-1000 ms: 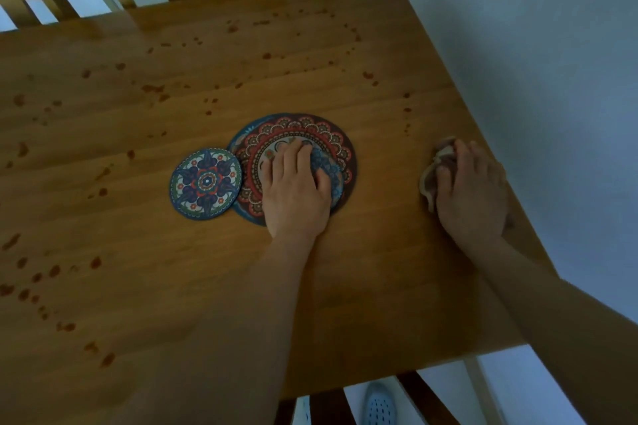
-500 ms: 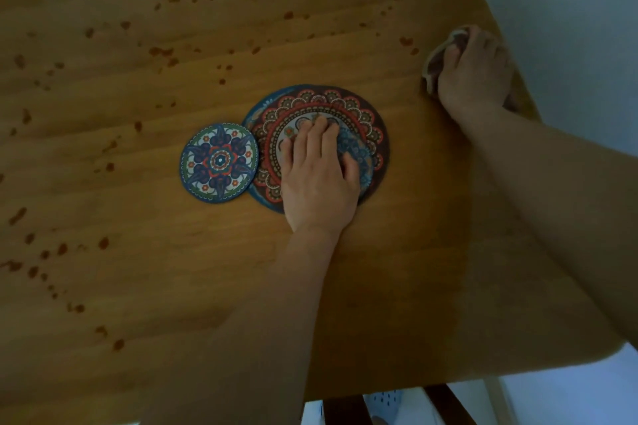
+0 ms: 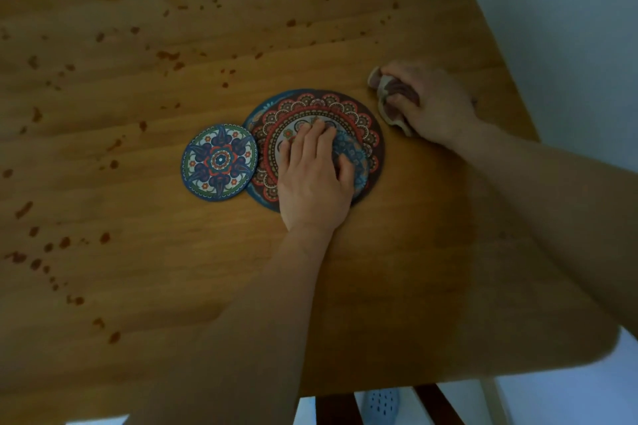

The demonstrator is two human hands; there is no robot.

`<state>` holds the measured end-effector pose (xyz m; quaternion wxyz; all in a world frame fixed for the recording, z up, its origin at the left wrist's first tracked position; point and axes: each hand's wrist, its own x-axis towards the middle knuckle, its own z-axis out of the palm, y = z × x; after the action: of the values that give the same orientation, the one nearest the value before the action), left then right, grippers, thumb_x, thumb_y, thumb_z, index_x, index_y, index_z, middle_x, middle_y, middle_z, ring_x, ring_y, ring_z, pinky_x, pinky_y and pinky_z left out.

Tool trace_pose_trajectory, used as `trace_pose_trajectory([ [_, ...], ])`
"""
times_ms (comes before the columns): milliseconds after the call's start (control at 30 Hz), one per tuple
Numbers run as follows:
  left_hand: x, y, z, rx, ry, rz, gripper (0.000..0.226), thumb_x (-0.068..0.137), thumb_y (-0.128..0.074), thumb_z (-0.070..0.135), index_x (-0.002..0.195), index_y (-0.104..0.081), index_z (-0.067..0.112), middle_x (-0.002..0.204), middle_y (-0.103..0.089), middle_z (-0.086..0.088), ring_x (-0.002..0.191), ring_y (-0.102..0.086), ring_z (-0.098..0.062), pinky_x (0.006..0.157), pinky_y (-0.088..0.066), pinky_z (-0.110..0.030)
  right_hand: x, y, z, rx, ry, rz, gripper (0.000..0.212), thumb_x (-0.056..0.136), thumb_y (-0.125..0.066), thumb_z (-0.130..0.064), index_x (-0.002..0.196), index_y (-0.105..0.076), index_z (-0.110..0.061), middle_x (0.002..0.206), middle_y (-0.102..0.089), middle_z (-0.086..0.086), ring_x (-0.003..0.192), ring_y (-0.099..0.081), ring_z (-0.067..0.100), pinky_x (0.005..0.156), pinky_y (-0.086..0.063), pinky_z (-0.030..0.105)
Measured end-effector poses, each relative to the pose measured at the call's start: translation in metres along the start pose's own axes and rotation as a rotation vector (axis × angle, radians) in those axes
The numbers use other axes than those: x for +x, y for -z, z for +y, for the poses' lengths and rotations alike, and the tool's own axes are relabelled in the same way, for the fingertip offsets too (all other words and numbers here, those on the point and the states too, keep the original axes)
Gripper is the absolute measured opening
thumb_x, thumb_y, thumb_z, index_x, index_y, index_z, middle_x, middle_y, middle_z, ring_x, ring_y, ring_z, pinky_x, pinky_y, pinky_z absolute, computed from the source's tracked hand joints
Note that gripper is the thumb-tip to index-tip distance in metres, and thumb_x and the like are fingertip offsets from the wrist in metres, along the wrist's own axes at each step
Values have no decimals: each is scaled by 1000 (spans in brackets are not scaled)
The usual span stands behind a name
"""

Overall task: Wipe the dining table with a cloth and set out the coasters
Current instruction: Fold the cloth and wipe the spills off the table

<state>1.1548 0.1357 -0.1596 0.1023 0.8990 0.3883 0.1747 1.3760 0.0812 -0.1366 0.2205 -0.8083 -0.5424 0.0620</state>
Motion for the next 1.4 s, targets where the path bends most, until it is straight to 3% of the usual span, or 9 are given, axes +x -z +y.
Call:
trace_pose_trajectory([
  [267, 0, 1, 0, -10, -2, -1, 48, 97, -37, 38, 137, -51, 15, 149, -46, -1, 142, -35, -20, 120, -20, -43, -108, 9, -27, 87, -33, -86, 44, 96, -49, -33, 138, -52, -20, 142, -53, 2, 133, -45, 20, 109, -34, 36],
  [333, 1, 2, 0, -4, 1, -15, 49, 97, -36, 39, 139, -50, 16, 150, -45, -1, 142, -34, -20, 120, -19, -43, -120, 15, -35, 208, -102, -109, 38, 98, -53, -26, 135, -55, -19, 132, -59, -3, 122, -52, 9, 99, -35, 16],
  [400, 1, 2, 0, 1, 0, -21, 51, 97, -34, 40, 139, -49, 16, 150, -44, 0, 143, -33, -20, 121, -18, -42, -118, 30, -42, 482, -275, -151, 29, 98, -55, -21, 127, -58, -24, 110, -64, -13, 94, -60, -12, 77, -40, 2],
  [500, 0, 2, -1, -6, -5, -12, 51, 97, -33, 40, 138, -51, 15, 150, -45, -1, 142, -34, -20, 120, -19, -43, -99, 54, -34, 751, -470, -48, 41, 97, -58, -20, 137, -51, -23, 111, -64, -9, 85, -63, -12, 71, -47, 7],
  [633, 1, 2, -1, -5, 6, -7, 50, 97, -35, 39, 138, -51, 15, 150, -45, -1, 142, -35, -20, 120, -20, -43, -91, 47, -16, 400, -614, 154, 64, 98, -51, -41, 154, -24, -21, 152, -38, 2, 138, -38, 18, 113, -32, 37],
  [800, 1, 2, -1, 2, 17, -13, 52, 96, -33, 40, 138, -51, 16, 149, -46, 0, 142, -34, -19, 120, -20, -42, -93, -1, -17, -203, -226, -58, 66, 96, -39, -58, 151, -30, -23, 160, -23, 10, 147, -19, 30, 120, -16, 47],
  [1067, -1, 2, -1, -12, 14, -49, 50, 97, -38, 39, 141, -49, 17, 152, -42, 0, 144, -30, -19, 121, -16, -42, -33, -10, 3, -253, -337, 61, 53, 100, -38, -47, 148, -37, -24, 155, -35, 9, 142, -28, 32, 111, -32, 49],
  [1267, 0, 2, 0, 2, 3, -53, 50, 98, -38, 39, 142, -47, 16, 153, -40, 0, 145, -29, -19, 122, -14, -40, -125, -18, -38, -207, -241, 157, 51, 97, -47, -44, 142, -48, -20, 145, -48, 10, 135, -42, 31, 107, -39, 45],
  [1400, -2, 4, 2, 17, 6, -59, 49, 99, -38, 38, 143, -45, 16, 154, -39, -1, 145, -28, -21, 121, -13, -41, -172, -30, -71, -201, -244, 200, 49, 95, -53, -39, 139, -53, -17, 142, -52, 12, 133, -45, 31, 115, -28, 48],
])
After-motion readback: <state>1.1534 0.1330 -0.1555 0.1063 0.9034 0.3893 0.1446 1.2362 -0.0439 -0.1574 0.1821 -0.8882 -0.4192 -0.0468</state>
